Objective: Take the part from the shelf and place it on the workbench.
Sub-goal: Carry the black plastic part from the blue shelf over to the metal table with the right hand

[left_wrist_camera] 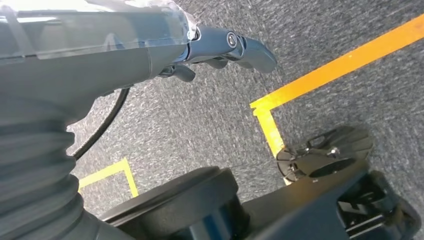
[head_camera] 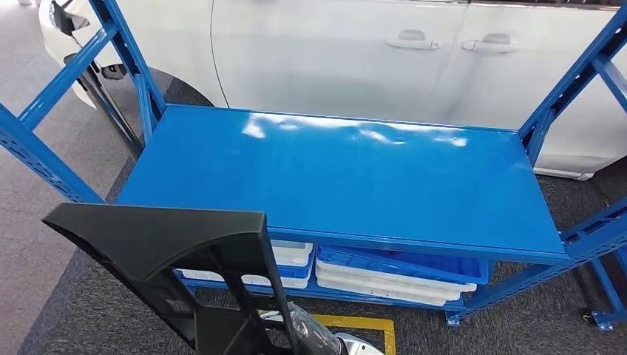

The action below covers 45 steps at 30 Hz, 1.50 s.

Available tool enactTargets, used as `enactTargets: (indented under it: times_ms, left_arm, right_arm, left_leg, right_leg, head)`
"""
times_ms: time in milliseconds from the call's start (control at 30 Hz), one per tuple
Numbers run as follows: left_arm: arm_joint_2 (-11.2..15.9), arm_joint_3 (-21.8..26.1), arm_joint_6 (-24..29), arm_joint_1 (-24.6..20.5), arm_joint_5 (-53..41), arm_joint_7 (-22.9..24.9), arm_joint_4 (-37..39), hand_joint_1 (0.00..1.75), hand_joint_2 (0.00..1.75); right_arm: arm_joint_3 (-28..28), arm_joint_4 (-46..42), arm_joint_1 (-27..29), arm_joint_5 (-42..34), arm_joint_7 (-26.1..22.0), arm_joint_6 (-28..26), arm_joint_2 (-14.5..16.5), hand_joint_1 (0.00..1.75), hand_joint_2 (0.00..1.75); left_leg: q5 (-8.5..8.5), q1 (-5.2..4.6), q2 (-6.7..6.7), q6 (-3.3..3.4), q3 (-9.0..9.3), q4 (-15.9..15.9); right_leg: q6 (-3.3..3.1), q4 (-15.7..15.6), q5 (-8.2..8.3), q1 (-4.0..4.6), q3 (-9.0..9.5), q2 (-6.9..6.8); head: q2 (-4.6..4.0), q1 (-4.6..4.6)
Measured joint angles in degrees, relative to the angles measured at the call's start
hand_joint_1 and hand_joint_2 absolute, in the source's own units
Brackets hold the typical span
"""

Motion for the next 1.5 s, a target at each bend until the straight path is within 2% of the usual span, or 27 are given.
enactTargets:
  times_ms: [100, 133, 200, 267, 300, 367, 433, 500, 533, 600, 633, 700, 767, 800, 833, 867, 933, 1000, 1067, 1133, 1167, 1267, 1300, 1333, 1367, 1433, 1500]
  left_arm:
    - [0.0, 0.0, 0.0, -0.1, -0.2, 0.1, 0.0, 0.0, 1.75]
    - [0.0, 0.0, 0.0, -0.1, -0.1, 0.1, 0.0, 0.0, 1.75]
    - [0.0, 0.0, 0.0, -0.1, 0.1, 0.1, 0.0, 0.0, 1.75]
    - [0.1, 0.0, 0.0, -0.1, 0.2, 0.1, 0.0, 0.0, 1.75]
    - [0.1, 0.0, 0.0, -0.1, 0.2, 0.1, 0.0, 0.0, 1.75]
    - [0.1, 0.0, 0.0, -0.1, 0.2, 0.1, 0.0, 0.0, 1.75]
    - [0.1, 0.0, 0.0, -0.2, 0.1, 0.1, 0.0, 0.0, 1.75]
    - [0.1, 0.0, 0.0, -0.4, 0.1, 0.0, 0.0, 0.0, 1.75]
    - [0.1, 0.0, 0.0, -0.4, 0.1, 0.0, 0.0, 0.0, 1.75]
    - [0.1, 0.0, 0.0, -0.2, -0.1, 0.0, 0.0, 0.0, 1.75]
    - [0.1, 0.0, 0.0, -0.2, -0.2, 0.1, 0.0, 0.0, 1.75]
    - [0.1, -0.1, -0.1, -0.2, -0.4, 0.2, 0.0, 0.0, 1.75]
    - [0.1, -0.2, -0.2, -0.3, -0.6, 0.3, 0.0, 0.0, 1.75]
    - [0.1, -0.3, -0.2, -0.2, -0.7, 0.3, 0.0, 0.0, 1.75]
    - [0.1, -0.4, -0.3, -0.2, -0.7, 0.3, 0.0, 0.0, 1.75]
    - [0.1, -0.4, -0.3, -0.2, -0.8, 0.3, 0.0, 0.0, 1.75]
    - [0.0, -0.5, -0.4, -0.2, -0.8, 0.3, 0.0, 0.0, 1.75]
    - [-0.2, -0.6, -0.4, -0.2, -0.8, 0.2, 0.0, 0.0, 1.75]
    - [-0.3, -0.7, -0.5, -0.2, -0.8, 0.2, 0.0, 0.0, 1.75]
    - [-0.2, -0.8, -0.6, -0.2, -0.8, 0.1, 0.0, 0.0, 1.75]
    - [-0.2, -0.8, -0.6, -0.1, -0.8, 0.1, 0.0, 0.0, 1.75]
    - [-0.2, -0.8, -0.5, -0.1, -0.8, 0.1, 0.0, 0.0, 1.75]
    - [-0.2, -0.8, -0.5, -0.1, -0.8, 0.1, 0.0, 0.0, 1.75]
    - [-0.2, -0.8, -0.5, -0.1, -0.8, 0.0, 0.0, 0.0, 1.75]
    - [-0.2, -0.8, -0.4, -0.1, -0.8, 0.0, 0.0, 0.0, 1.75]
    - [-0.2, -0.8, -0.4, -0.1, -0.8, 0.0, 0.0, 0.0, 1.75]
    - [-0.2, -0.8, -0.4, -0.2, -0.8, 0.0, 0.0, 0.0, 1.75]
  right_arm:
    - [0.0, 0.0, -0.1, 0.0, 0.3, 0.0, 0.3, 1.68, 1.75]
    - [0.0, 0.0, -0.1, 0.0, 0.5, 0.0, 0.4, 1.68, 1.75]
    - [0.0, 0.0, -0.2, 0.0, 0.7, 0.1, 0.7, 1.68, 1.75]
    - [0.0, 0.0, -0.3, 0.0, 0.8, 0.1, 0.8, 1.68, 1.75]
    - [0.0, 0.0, -0.3, 0.0, 0.9, 0.2, 0.8, 1.68, 1.75]
    - [0.0, 0.1, -0.4, 0.0, 0.9, 0.2, 0.8, 1.68, 1.75]
    - [0.0, 0.1, -0.3, 0.0, 0.9, 0.2, 0.9, 1.68, 1.75]
    - [0.0, 0.1, -0.3, 0.0, 0.9, 0.2, 0.9, 1.68, 1.75]
    - [0.0, 0.1, -0.3, 0.0, 0.9, 0.3, 0.9, 1.68, 1.75]
    - [0.0, 0.2, -0.4, 0.1, 0.8, 0.3, 0.8, 1.68, 1.75]
    - [0.0, 0.3, -0.4, 0.1, 0.8, 0.3, 0.7, 1.68, 1.75]
    - [0.0, 0.6, -0.5, 0.1, 0.7, 0.4, 0.6, 1.68, 1.75]
    - [0.0, 1.0, -0.5, 0.0, 0.6, 0.6, 0.5, 1.68, 1.75]
    - [0.0, 1.1, -0.5, 0.0, 0.5, 0.7, 0.5, 1.68, 1.75]
    - [0.0, 1.2, -0.4, 0.1, 0.4, 0.9, 0.4, 1.68, 1.75]
    - [0.0, 1.2, -0.3, 0.1, 0.3, 0.9, 0.3, 1.68, 1.75]
    - [0.0, 1.3, -0.3, 0.1, 0.1, 1.1, 0.2, 1.68, 1.75]
    - [0.0, 1.2, -0.2, 0.1, -0.1, 1.1, 0.1, 1.68, 1.75]
    - [0.0, 1.1, 0.1, 0.3, -0.2, 1.1, 0.2, 1.68, 1.75]
    - [-0.1, 0.9, 0.6, 0.6, -0.2, 1.1, 0.2, 1.68, 1.75]
    - [-0.1, 0.9, 0.7, 0.7, -0.2, 1.1, 0.2, 1.68, 1.75]
    - [-0.2, 0.9, 0.9, 0.9, -0.2, 1.2, 0.2, 1.68, 1.75]
    - [-0.2, 0.9, 1.0, 0.9, -0.2, 1.2, 0.2, 1.68, 1.75]
    - [-0.3, 0.9, 1.0, 0.9, -0.2, 1.2, 0.2, 1.68, 1.75]
    - [-0.3, 0.9, 1.1, 0.9, -0.2, 1.3, 0.2, 1.68, 1.75]
    - [-0.4, 0.9, 1.1, 1.0, -0.2, 1.3, 0.2, 1.68, 1.75]
    - [-0.5, 0.9, 1.2, 1.1, -0.2, 1.3, 0.2, 1.68, 1.75]
  left_leg:
    - [1.44, 0.11, -0.01, -1.04, -0.27, -0.5]
    - [0.91, 0.08, -0.02, -1.33, -0.67, -0.2]
    - [-3.61, 0.08, -0.07, -1.76, -2.17, 3.4]
    - [-9.62, 0.13, -0.08, -2.09, -3.68, 10.5]
    - [-10.97, 0.14, -0.08, -2.18, -3.89, 13.8]
    - [-9.71, 0.16, -0.07, -2.21, -1.86, 15.5]
    - [-7.72, 0.15, -0.07, -2.07, 4.02, 9.6]
    - [-8.72, 0.0, -0.17, -1.59, 9.71, 1.9]
    - [-9.46, -0.1, -0.21, -1.22, 10.98, -0.3]
    - [-9.32, -0.16, -0.09, -0.25, 10.62, -1.1]
    - [-8.76, -0.12, 0.06, 0.21, 10.19, -1.1]
    - [-7.4, -0.02, 0.34, 1.05, 8.86, -1.2]
    - [-6.01, -0.15, 0.41, 1.39, 7.15, -1.1]
    - [-5.3, -0.24, 0.43, 1.39, 6.25, -1.0]
    - [-4.61, -0.37, 0.45, 1.36, 5.32, -1.0]
    - [-3.95, -0.51, 0.47, 1.33, 4.41, -0.9]
    - [-2.75, -0.78, 0.47, 1.24, 2.83, -0.7]
    - [-1.73, -0.93, 0.45, 0.87, 2.01, -0.7]
    - [-0.75, -0.73, 0.48, 0.2, 1.77, -0.8]
    - [-0.6, -0.67, 0.46, -0.45, 1.39, -0.7]
    - [-1.87, -0.68, 0.4, -0.74, 0.9, 0.2]
    - [-10.04, -0.29, 0.27, -1.63, -1.34, 8.7]
    - [-11.62, -0.14, 0.27, -1.93, -1.74, 12.1]
    - [-11.63, 0.01, 0.28, -2.18, -1.58, 14.4]
    - [-10.41, 0.16, 0.29, -2.38, -0.71, 15.1]
    - [-7.48, 0.46, 0.28, -2.69, 3.72, 10.8]
    - [-8.31, 0.42, 0.19, -2.5, 9.22, 3.0]
  right_leg:
    - [-0.8, -0.9, 1.4, 0.21, -0.51, -0.06]
    - [-1.17, -1.1, 2.19, 0.12, -1.1, -0.16]
    - [-1.81, -1.6, 3.91, -0.12, -2.73, -0.36]
    - [-2.09, -1.5, 5.37, -0.03, -4.62, -0.43]
    - [-2.08, -1.5, 6.06, 0.02, -5.57, -0.51]
    - [-1.88, -1.1, 7.38, 0.03, -7.62, -0.64]
    - [-1.46, -0.4, 8.46, 0.01, -9.49, -0.65]
    - [-0.89, 0.4, 9.35, 0.17, -10.7, -0.67]
    - [-0.59, 0.5, 9.83, 0.24, -11.0, -0.68]
    - [0.07, 0.6, 10.68, 0.18, -11.32, -0.65]
    - [0.41, 1.0, 10.1, 0.04, -11.63, -0.55]
    - [0.98, 4.7, 5.69, -0.22, -12.99, -0.36]
    - [1.33, 12.0, -0.18, -0.28, -14.79, -0.29]
    - [1.39, 15.3, -1.57, -0.28, -15.23, -0.28]
    - [1.32, 17.2, -1.43, -0.26, -14.93, -0.28]
    - [1.1, 17.1, -0.17, -0.19, -13.66, -0.26]
    - [0.12, 11.1, 2.43, 0.17, -8.11, -0.23]
    - [-0.9, 2.5, 1.99, 0.67, -2.15, -0.25]
    - [-1.43, -1.3, 1.23, 1.13, -0.08, -0.26]
    - [-1.87, -2.1, 2.52, 1.01, -0.59, -0.35]
    - [-2.18, -2.5, 3.35, 0.81, -1.07, -0.43]
    - [-2.63, -2.7, 5.55, 0.52, -3.41, -0.63]
    - [-2.56, -2.5, 6.16, 0.51, -4.35, -0.69]
    - [-2.47, -2.3, 6.74, 0.48, -5.35, -0.75]
    - [-2.33, -1.9, 7.28, 0.4, -6.43, -0.79]
    - [-1.86, -0.7, 8.16, 0.19, -8.61, -0.76]
    - [-1.21, 0.6, 8.79, 0.24, -10.14, -0.7]
  head:
    - [0.0, -0.01]
    - [0.0, 0.0]
    - [0.0, -0.03]
    - [0.0, -0.07]
    - [0.0, -0.06]
    - [0.0, -0.06]
    - [0.0, -0.07]
    - [0.0, -0.06]
    - [0.0, -0.06]
    - [-0.01, -0.05]
    - [-0.01, -0.05]
    - [-0.01, -0.05]
    - [0.0, -0.05]
    - [0.0, -0.05]
    - [0.0, -0.05]
    - [0.0, -0.05]
    - [0.0, -0.05]
    - [0.0, -0.05]
    - [0.0, -0.05]
    - [-0.01, -0.04]
    - [-0.01, -0.05]
    - [0.0, -0.05]
    - [0.0, -0.05]
    - [0.0, -0.05]
    - [0.0, -0.05]
    - [0.0, -0.05]
    - [0.0, -0.06]
